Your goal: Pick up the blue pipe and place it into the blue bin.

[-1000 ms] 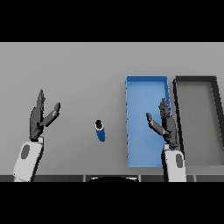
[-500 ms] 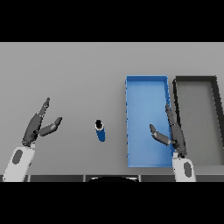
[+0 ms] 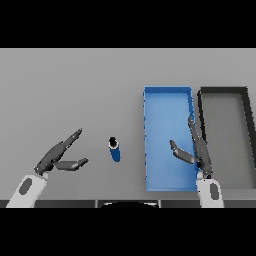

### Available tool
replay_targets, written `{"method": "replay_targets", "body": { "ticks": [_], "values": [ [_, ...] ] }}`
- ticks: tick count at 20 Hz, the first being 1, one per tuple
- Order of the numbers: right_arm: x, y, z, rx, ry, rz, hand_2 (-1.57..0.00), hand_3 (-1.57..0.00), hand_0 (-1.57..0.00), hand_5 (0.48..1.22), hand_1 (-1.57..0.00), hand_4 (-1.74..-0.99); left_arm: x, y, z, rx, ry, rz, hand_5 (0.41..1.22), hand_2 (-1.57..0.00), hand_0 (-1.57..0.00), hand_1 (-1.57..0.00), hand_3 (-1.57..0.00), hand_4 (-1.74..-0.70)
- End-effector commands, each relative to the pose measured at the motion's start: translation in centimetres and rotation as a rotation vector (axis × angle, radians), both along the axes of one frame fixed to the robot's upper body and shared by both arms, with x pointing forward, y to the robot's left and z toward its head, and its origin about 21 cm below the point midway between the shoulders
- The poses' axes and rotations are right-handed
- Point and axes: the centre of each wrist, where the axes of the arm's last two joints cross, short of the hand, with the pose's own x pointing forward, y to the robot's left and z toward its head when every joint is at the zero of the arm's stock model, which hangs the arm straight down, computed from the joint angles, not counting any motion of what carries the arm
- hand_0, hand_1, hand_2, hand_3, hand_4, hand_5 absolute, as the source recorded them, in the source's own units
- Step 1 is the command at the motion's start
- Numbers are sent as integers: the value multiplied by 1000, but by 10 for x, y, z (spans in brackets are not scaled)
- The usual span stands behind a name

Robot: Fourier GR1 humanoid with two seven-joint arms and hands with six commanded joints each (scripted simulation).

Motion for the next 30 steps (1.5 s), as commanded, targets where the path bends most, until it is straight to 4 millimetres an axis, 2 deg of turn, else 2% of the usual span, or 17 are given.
{"method": "replay_targets", "body": {
  "ticks": [1, 5, 6, 8, 11, 14, 17, 21, 23, 25, 27, 28, 29, 30],
  "values": [
    [0, 2, 0, -11, 3, 2, 1, 1, 1, 617, 1, -1164, -1, -7, 0, 7, 18, -23, 497, 1, 1, 1, 1, -1113],
    [-5, 0, -2, 5, 14, -7, 1, 1, 1, 617, 1, -1195, -10, -38, -11, 28, 40, -94, 455, 1, 1, 1, 1, -1138],
    [-5, 0, 0, 8, 0, 1, 1, 1, 1, 615, 1, -1197, -4, -46, -13, 27, 51, -103, 450, 1, 1, 1, 1, -1139],
    [-5, 2, -2, 7, -3, 5, 1, 1, 1, 625, 1, -1213, -6, -56, -17, 3, 45, -121, 451, 1, 1, 1, 1, -1146],
    [-7, 1, 0, 9, 4, -4, 1, 1, 1, 624, 1, -1214, -1, -72, -31, -13, 37, -135, 459, 1, 1, 1, 1, -1154],
    [-5, 0, -3, 6, 37, -21, 1, 1, 1, 621, 1, -1202, 9, -99, -35, -43, 35, -134, 460, 1, 1, 1, 1, -1150],
    [-12, -3, -1, 9, 3, -11, 1, 1, 1, 634, 1, -1211, 19, -109, -43, -39, 36, -135, 456, 1, 1, 1, 1, -1120],
    [-11, 0, -1, 11, -8, -10, 1, 1, 1, 645, 1, -1221, 21, -124, -51, 6, 32, -135, 418, 1, 1, 1, 1, -1051],
    [-7, -1, 1, -4, 5, -24, 1, 1, 1, 646, 1, -1207, 22, -132, -56, -38, 45, -146, 428, 1, 1, 1, 1, -1078],
    [-10, -4, 0, -3, -8, -20, 1, 1, 1, 650, 1, -1207, 25, -136, -57, -64, 28, -159, 463, 1, 1, 1, 1, -1107],
    [-12, -6, -1, -5, -8, -19, 1, 1, 1, 655, 1, -1213, 23, -143, -61, -137, 42, -149, 550, -151, 1, -41, -121, -1186],
    [-14, -6, -1, 9, -8, -16, 1, 1, 1, 655, 1, -1217, 22, -144, -61, -163, 47, -137, 613, -308, -10, -156, -276, -1243],
    [-13, -7, 1, 6, -14, -21, 1, 1, 1, 656, 1, -1220, 24, -147, -61, -195, 57, -134, 735, -485, -125, -319, -535, -1281],
    [-11, -4, 1, 4, -5, -14, 1, 1, 1, 656, 1, -1220, 24, -151, -62, -214, 60, -122, 832, -689, -359, -547, -742, -1369]
  ]
}}
